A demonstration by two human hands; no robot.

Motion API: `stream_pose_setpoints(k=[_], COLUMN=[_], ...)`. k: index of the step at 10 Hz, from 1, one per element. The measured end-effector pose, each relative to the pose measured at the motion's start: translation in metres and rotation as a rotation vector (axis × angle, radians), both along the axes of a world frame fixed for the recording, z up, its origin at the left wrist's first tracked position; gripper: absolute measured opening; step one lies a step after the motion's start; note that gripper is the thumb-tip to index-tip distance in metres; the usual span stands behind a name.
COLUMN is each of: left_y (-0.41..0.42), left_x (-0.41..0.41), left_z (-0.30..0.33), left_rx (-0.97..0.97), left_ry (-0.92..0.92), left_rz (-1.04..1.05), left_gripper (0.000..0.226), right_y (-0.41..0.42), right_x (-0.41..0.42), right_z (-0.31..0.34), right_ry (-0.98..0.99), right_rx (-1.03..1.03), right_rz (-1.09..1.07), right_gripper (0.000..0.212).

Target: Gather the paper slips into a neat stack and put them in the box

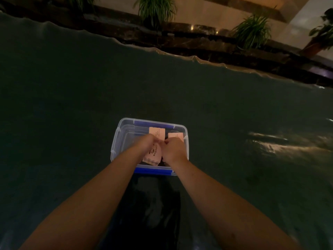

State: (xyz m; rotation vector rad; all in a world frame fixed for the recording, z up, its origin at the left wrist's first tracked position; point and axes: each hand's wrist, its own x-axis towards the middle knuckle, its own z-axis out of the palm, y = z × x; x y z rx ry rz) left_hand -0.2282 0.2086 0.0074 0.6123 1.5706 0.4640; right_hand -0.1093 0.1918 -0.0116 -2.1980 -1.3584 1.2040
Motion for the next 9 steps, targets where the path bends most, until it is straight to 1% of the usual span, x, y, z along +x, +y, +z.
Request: stream_pose_setpoints(k=[3,5,6,7,8,9], left_y=[-0.005,-0.009,-0.009,-0.014,-0.026,-0.036], left_x=[-0.003,-0.001,-0.003,-0.007,-0.008,0.002], left_z=[0.004,0.009,0.030,0.046,0.090,0.126], left_rx=[-0.018,0.004,0.100,0.242,0.464,0.640], left_ry=[0.026,0.058,0.238,0.388,0.495,0.614], left_rz=[-0.003,-0.022,-0.079,-0.246,-0.406,-0.446], left_gripper=[0.016,0.021,0.026,0.026,0.038,0.044], right_y=[-0.002,-0.012,-0.018,-0.025,-0.034,-0.045], right_x=[0.002,0.010,0.025,0.041,0.074,0.098], right_z=[0.006,0.017,0.043,0.068,0.116,0.151], right_ry=[-0.016,-0.012,-0.005,0.008,-0.023,-0.088], right_rx=[0.007,0.018,0.082,0.132,0.270,0.411], right_rz=[0.010,0.055,0.092,0.145,0.252,0.304], right_gripper=[0.025,0.026,0.016,0.013,0.006,0.019])
